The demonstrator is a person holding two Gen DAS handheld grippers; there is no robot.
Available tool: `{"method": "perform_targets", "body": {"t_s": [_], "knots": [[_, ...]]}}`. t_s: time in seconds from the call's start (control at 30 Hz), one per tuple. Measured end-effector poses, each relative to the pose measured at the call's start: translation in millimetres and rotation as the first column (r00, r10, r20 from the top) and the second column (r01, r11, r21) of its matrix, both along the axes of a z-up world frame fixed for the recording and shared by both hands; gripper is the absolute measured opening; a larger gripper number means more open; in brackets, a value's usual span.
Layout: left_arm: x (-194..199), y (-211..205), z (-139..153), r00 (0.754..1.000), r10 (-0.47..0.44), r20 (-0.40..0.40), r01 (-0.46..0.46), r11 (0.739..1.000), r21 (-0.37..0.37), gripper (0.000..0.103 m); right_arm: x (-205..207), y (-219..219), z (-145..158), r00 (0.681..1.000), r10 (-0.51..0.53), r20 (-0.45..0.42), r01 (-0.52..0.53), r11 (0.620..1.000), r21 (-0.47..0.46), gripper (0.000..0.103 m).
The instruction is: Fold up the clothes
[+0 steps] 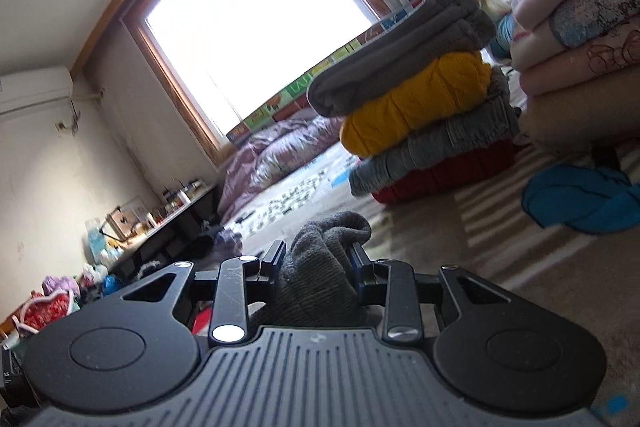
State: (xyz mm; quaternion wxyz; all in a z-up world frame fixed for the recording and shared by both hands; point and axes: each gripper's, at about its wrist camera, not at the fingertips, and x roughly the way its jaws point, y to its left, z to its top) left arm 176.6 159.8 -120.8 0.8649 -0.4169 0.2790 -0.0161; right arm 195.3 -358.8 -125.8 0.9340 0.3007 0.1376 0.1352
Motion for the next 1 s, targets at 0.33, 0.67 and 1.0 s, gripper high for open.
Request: {"method": "perform_targets", "body": {"t_s": [0.33,0.67,1.0], "knots": [[-51.8,24.2,6.0,0.998,0.054,-0.018,-0.055,0.996,-0.066,0.056,-37.1,-7.9,-13.4,0.991,-0.019,-0.131,0.016,1.000,-0.023,0.035],[-75.9,28.2,35.4,0.998,0.061,0.006,-0.061,0.998,0.002,0.059,-64.1,-18.7,-22.7,0.974,-0.031,-0.225,0.022,0.999,-0.041,0.041],[-66.7,29.2,69.2,0.999,0.033,0.009,-0.034,0.991,0.127,0.065,-74.7,-37.4,-13.0,0.977,-0.033,-0.208,0.037,0.999,0.016,0.060]]}}
